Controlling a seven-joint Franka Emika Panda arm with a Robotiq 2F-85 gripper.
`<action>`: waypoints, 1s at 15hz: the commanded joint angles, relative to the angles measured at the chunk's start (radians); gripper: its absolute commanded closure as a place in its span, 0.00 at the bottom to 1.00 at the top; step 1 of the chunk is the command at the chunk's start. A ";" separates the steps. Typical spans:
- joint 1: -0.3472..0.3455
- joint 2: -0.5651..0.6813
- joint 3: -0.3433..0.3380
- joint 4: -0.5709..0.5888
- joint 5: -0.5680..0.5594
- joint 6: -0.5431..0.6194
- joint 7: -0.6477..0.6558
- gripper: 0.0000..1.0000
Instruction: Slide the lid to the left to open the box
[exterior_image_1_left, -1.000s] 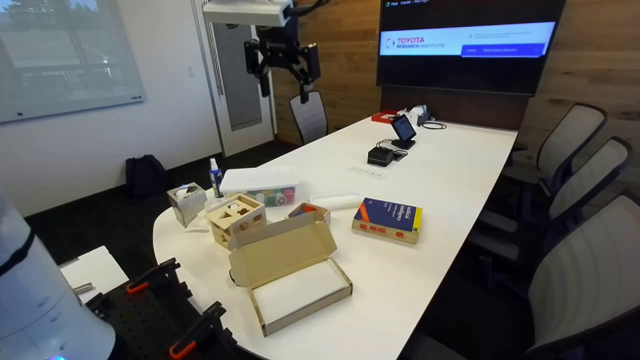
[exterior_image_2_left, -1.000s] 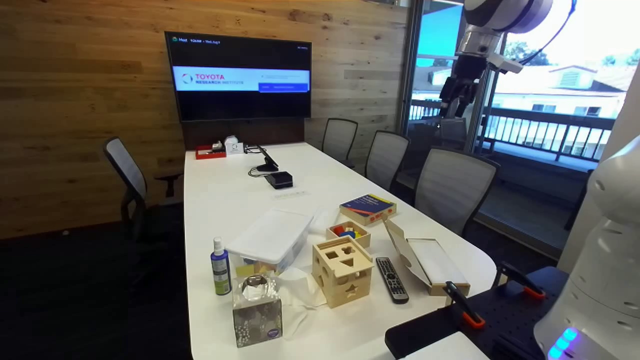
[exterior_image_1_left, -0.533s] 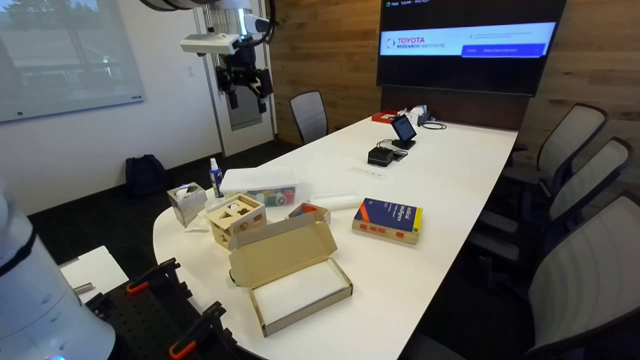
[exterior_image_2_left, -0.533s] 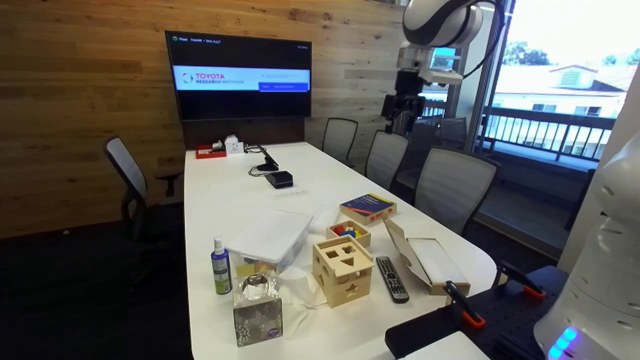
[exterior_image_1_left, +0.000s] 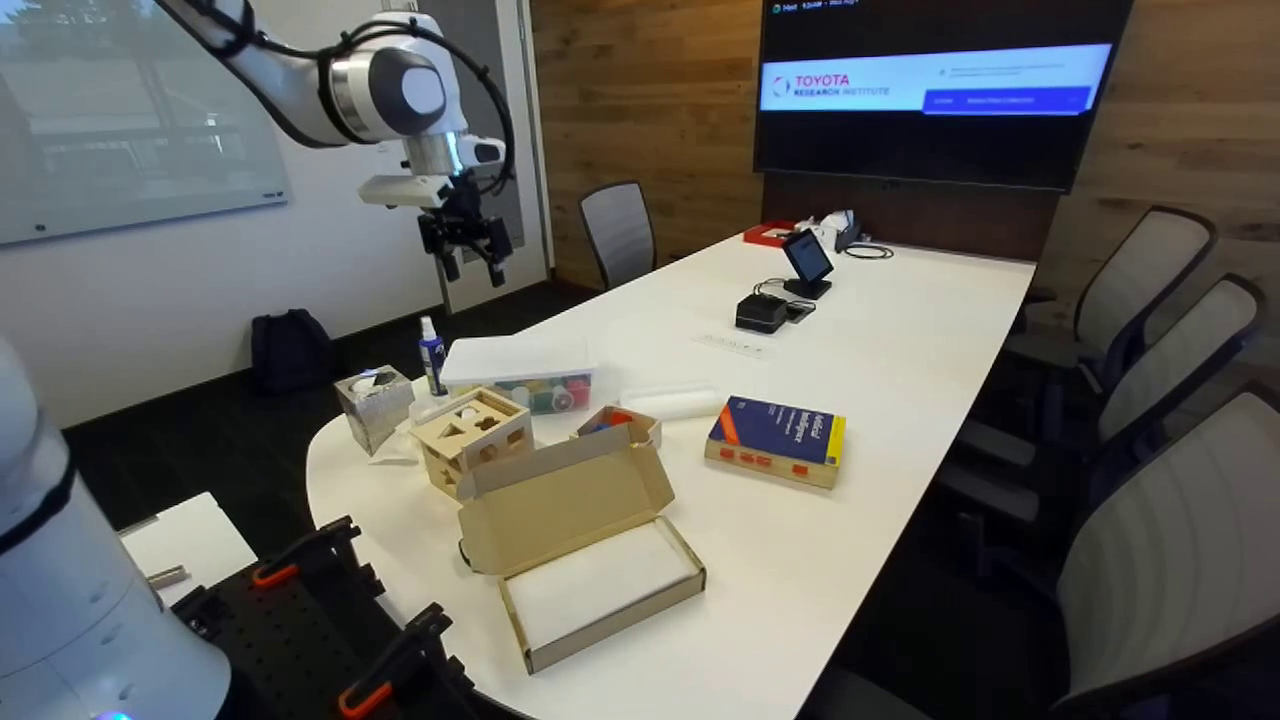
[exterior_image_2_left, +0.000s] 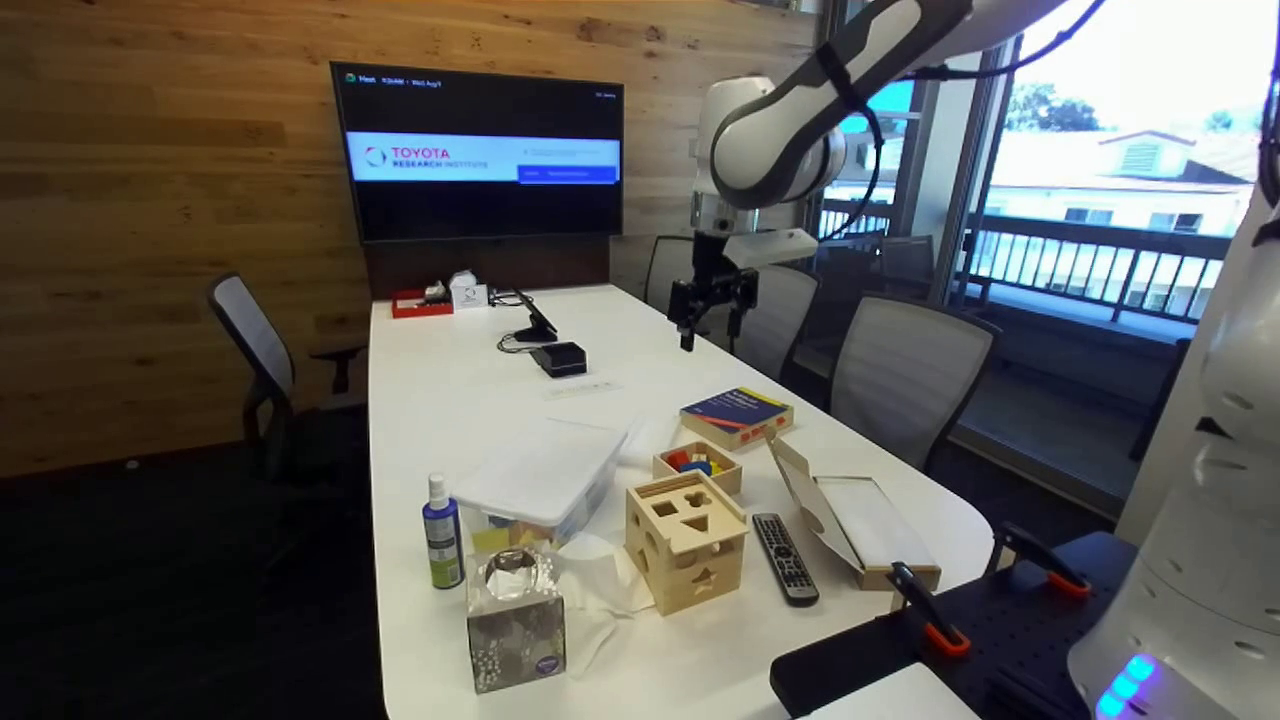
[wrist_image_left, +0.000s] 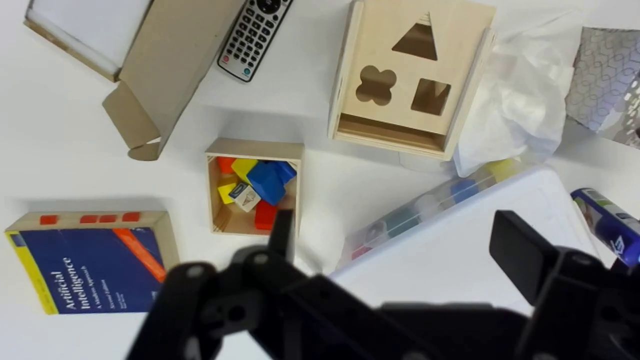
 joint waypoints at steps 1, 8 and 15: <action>0.031 0.126 -0.012 0.035 -0.060 0.103 0.079 0.00; 0.105 0.301 -0.064 0.071 -0.067 0.205 0.206 0.00; 0.138 0.434 -0.090 0.120 0.001 0.253 0.211 0.00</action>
